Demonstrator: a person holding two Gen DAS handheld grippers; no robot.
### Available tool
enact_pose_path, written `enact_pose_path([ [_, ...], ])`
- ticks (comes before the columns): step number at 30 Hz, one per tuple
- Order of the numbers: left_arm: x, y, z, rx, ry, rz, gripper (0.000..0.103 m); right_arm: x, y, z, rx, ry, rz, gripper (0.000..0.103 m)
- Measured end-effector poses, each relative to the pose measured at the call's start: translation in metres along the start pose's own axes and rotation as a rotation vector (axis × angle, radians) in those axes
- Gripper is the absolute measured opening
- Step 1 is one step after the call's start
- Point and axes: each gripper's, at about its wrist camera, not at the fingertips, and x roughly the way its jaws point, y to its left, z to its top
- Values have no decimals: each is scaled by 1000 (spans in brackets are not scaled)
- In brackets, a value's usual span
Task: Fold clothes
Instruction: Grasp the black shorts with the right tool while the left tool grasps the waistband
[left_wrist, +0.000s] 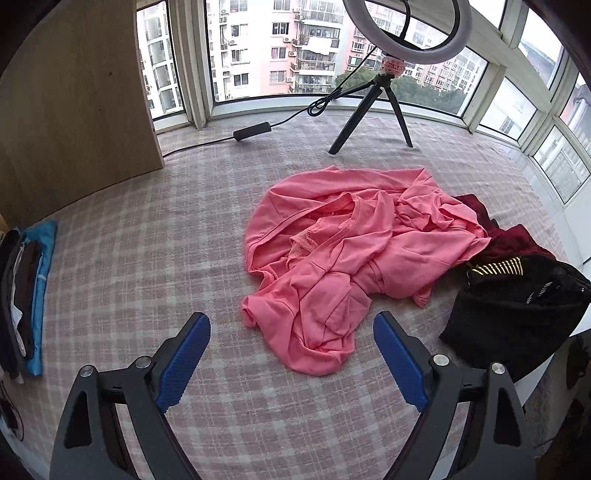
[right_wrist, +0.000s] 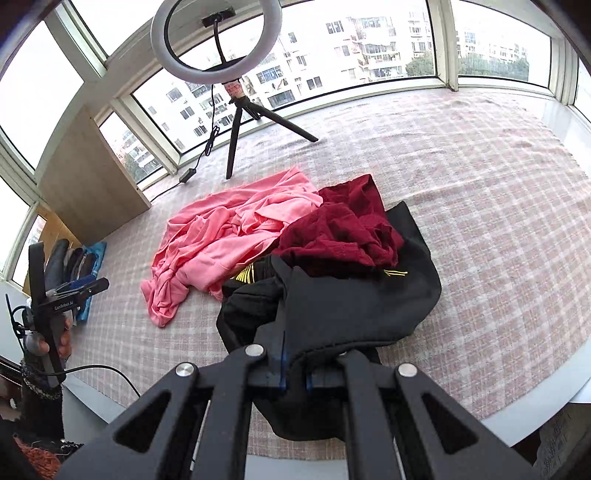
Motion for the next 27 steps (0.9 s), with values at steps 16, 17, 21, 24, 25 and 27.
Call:
enact_pose_path([
  [16,-113,95,1,-28,-237,-2,90,-100,241,82,-341,-251,279,5],
  [17,-120,110,-5,-35,-244,14,91,-89,265,82,-359,-236,322,5],
  [21,-125,174,-28,-65,-215,97,91,17,338,79,-375,14,390,38],
  [24,-112,215,-45,-79,-163,142,91,114,366,55,-427,221,257,56],
  [25,-102,225,-52,-78,-134,146,91,137,366,42,-448,247,182,56],
  [27,-81,238,-64,-67,-77,155,91,177,357,30,-447,290,123,56],
])
